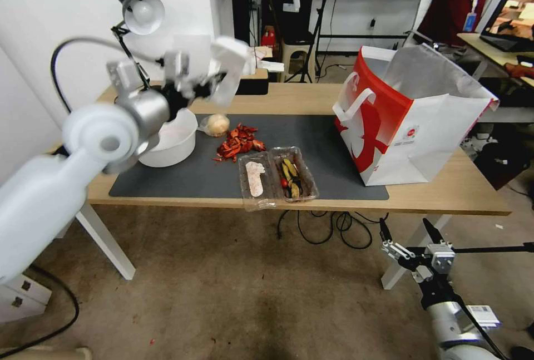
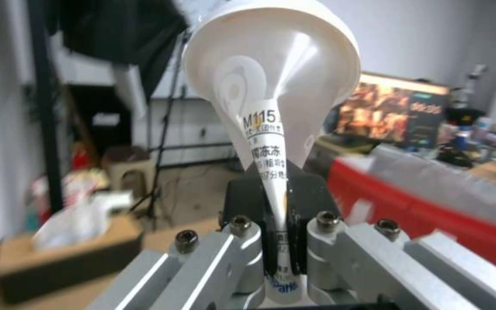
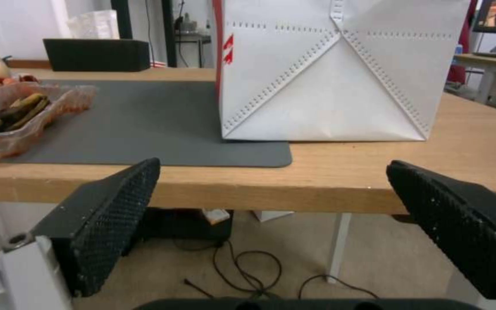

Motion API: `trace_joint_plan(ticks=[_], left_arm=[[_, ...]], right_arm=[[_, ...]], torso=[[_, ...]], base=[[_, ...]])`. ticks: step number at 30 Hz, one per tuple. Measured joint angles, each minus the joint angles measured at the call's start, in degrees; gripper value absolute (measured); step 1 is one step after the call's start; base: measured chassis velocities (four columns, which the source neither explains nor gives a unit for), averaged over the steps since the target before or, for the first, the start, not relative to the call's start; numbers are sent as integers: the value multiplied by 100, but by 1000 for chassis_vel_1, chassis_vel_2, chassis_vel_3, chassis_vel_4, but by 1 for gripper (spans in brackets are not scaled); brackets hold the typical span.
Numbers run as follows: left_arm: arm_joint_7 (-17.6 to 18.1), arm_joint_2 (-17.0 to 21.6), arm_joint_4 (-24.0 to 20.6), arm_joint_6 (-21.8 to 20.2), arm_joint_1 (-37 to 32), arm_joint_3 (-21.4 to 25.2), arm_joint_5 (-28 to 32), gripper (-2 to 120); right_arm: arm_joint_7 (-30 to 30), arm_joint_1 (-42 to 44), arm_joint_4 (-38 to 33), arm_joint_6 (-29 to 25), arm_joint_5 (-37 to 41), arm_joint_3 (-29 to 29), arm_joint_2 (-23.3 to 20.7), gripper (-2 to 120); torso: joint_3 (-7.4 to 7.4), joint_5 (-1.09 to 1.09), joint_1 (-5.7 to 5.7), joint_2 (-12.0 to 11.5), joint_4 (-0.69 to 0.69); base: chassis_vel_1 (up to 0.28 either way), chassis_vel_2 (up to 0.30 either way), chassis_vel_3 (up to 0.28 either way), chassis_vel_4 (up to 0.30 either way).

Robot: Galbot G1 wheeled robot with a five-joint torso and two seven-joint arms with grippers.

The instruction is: Pick up the trash from the table and place it into the takeout bag.

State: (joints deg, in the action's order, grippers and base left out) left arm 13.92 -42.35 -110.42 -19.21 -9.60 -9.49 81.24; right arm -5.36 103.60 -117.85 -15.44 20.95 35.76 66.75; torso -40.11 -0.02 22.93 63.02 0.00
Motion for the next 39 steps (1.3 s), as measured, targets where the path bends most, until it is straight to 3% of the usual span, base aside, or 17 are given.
trace_joint_plan(ticks=[6,9,11,12,14,18,19,22,32,39], left_arm=[[-55,-553,409,256,859,-761,-56,3],[-125,-1140,880,397,1360,-1247,-108,3],[-134,-1248,974,413,1424,-1315,-120,3],[-158,-1551,1227,481,1581,-1481,-155,3],[-173,-1694,1350,523,1640,-1557,-179,3],[-371,-2582,2113,832,1953,-2037,-538,3],[-371,-2582,2113,832,1953,-2037,-538,3],[-491,-3050,2465,949,2137,-2265,-785,3],[-917,-3785,3263,1234,2575,-3073,-1542,2],[-966,-4300,3580,1221,2738,-3279,-1414,2]], right_arm=[[0,42,-40,4,-31,21,24,100],[0,55,-50,9,-34,56,48,100],[0,57,-51,10,-34,61,55,100],[0,69,-50,10,-35,76,69,100],[0,77,-49,10,-35,82,78,100],[0,128,-48,5,-36,133,116,100],[0,128,-48,5,-36,133,116,100],[-1,153,-61,1,-35,173,128,100],[-2,184,-67,-16,-17,234,156,100],[-2,203,-65,-59,-18,227,180,100]], torso=[[0,2,0,0,-2],[0,3,0,0,1],[0,4,0,0,0],[0,4,0,0,0],[0,4,0,0,-1],[0,4,0,-1,-2],[0,4,0,-1,-2],[1,4,-1,0,0],[0,3,-1,1,1],[1,4,-1,1,-1]], base=[[0,0,0,0],[0,0,0,0],[0,0,0,0],[0,0,0,0],[0,0,0,0],[0,0,0,0],[0,0,0,0],[0,0,0,0],[0,0,0,0],[0,0,0,0]])
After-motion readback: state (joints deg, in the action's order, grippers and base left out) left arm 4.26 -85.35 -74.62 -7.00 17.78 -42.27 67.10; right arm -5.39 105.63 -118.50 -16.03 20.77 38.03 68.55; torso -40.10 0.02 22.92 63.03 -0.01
